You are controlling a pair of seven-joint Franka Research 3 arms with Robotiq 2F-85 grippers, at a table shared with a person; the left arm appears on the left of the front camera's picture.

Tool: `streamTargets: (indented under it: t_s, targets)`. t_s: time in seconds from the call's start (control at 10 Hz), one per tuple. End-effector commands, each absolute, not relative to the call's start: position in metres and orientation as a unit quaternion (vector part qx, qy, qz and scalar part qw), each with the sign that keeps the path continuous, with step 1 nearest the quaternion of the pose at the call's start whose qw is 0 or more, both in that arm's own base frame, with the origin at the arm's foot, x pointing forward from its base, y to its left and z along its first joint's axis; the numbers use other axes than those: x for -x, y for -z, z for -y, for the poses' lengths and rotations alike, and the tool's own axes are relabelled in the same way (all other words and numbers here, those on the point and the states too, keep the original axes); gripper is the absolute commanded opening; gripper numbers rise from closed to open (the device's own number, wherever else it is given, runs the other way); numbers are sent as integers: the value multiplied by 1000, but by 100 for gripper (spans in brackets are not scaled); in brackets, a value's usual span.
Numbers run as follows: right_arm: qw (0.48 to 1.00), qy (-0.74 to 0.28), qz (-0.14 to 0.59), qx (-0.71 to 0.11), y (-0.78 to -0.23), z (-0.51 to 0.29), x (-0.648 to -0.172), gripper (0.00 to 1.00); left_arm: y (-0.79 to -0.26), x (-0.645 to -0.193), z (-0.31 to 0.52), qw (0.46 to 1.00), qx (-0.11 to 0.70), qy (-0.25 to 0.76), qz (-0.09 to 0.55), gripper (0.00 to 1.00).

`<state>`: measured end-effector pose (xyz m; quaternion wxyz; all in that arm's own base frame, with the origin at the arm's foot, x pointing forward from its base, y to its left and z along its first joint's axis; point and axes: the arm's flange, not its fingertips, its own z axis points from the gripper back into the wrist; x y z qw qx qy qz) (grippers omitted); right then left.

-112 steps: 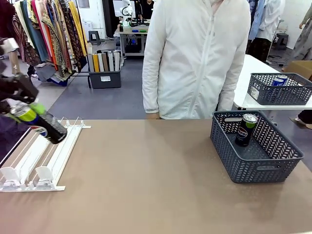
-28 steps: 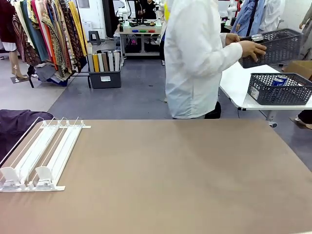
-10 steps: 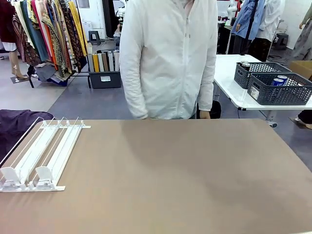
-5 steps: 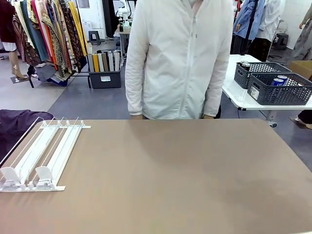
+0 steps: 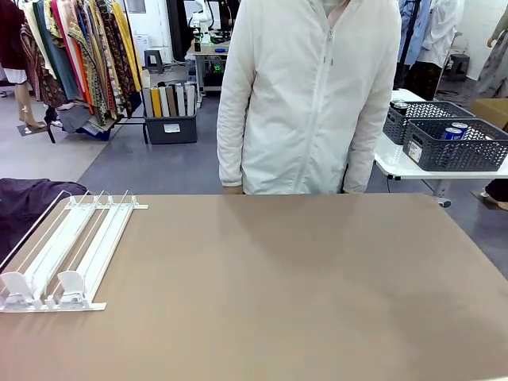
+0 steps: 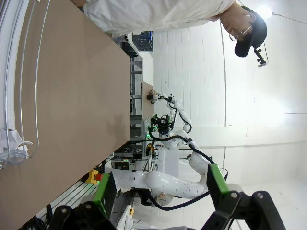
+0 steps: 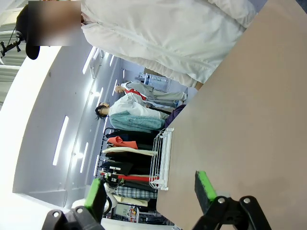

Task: Retrieve and store the cans from the dispenser.
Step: Pick up one can from the Automatic Can Dispenser and place it in the middle of the table.

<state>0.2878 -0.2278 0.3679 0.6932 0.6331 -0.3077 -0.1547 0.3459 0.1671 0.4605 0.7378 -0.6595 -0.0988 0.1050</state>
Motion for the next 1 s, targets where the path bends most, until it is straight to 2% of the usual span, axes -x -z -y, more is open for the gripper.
streamTargets:
  t_s: [0.0,0.9]
  targets:
    - [693,155,303,-635,-372,227,-286,100,-463,-344,-167,735,663,-104,100,100]
    - [693,155,303,-635,-372,227,-286,100,-463,-344,-167,735,663,-104,100,100]
